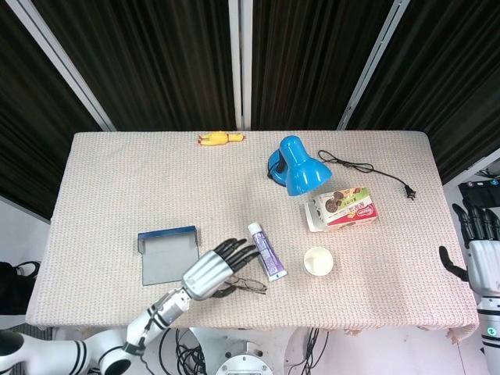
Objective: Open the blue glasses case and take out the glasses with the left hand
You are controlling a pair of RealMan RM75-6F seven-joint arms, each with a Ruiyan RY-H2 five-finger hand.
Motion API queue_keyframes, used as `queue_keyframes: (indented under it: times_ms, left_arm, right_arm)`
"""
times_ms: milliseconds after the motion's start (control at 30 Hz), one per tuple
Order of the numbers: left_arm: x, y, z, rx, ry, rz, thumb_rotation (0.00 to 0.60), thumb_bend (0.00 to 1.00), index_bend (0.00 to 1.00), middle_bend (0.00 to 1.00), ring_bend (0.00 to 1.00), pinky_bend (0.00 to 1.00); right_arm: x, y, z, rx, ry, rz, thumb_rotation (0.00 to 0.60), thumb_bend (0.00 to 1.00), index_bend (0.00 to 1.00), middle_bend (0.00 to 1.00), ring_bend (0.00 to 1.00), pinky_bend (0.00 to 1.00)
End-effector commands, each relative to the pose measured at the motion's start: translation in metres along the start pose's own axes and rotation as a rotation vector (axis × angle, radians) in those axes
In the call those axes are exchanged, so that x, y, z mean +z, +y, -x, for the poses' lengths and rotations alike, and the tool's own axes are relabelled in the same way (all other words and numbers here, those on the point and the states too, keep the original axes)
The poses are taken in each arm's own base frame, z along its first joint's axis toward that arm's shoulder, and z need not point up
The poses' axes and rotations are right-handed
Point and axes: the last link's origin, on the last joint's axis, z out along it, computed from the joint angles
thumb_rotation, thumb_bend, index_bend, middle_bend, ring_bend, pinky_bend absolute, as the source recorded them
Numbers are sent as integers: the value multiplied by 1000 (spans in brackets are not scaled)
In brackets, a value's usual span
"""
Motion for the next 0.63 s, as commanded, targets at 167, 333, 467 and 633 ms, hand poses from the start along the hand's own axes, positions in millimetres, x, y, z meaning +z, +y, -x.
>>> queue_keyframes:
  times_ms: [167, 333, 467, 633]
  left_arm:
    - [-76, -93, -60, 132, 42, -378, 600, 243, 98, 59, 0, 101]
    - [-133, -137, -81, 219, 36, -532, 600, 224, 84, 48, 0, 67]
    - [-163, -153, -87, 242, 23, -576, 600, 215, 78, 45, 0, 58]
    - [-183, -164, -87, 212, 17, -612, 600, 215, 72, 42, 0, 44]
  right_arm:
    - [-4, -3, 0, -40, -22, -29, 600, 311, 0, 0, 0, 0]
    - [-8, -8, 0, -63, -26, -35, 600, 289, 0, 0, 0, 0]
    - [-12, -11, 3, -71, -45, -30, 600, 277, 0, 0, 0, 0]
    - [-15, -13, 6, -81, -67, -8, 600, 272, 0, 0, 0, 0]
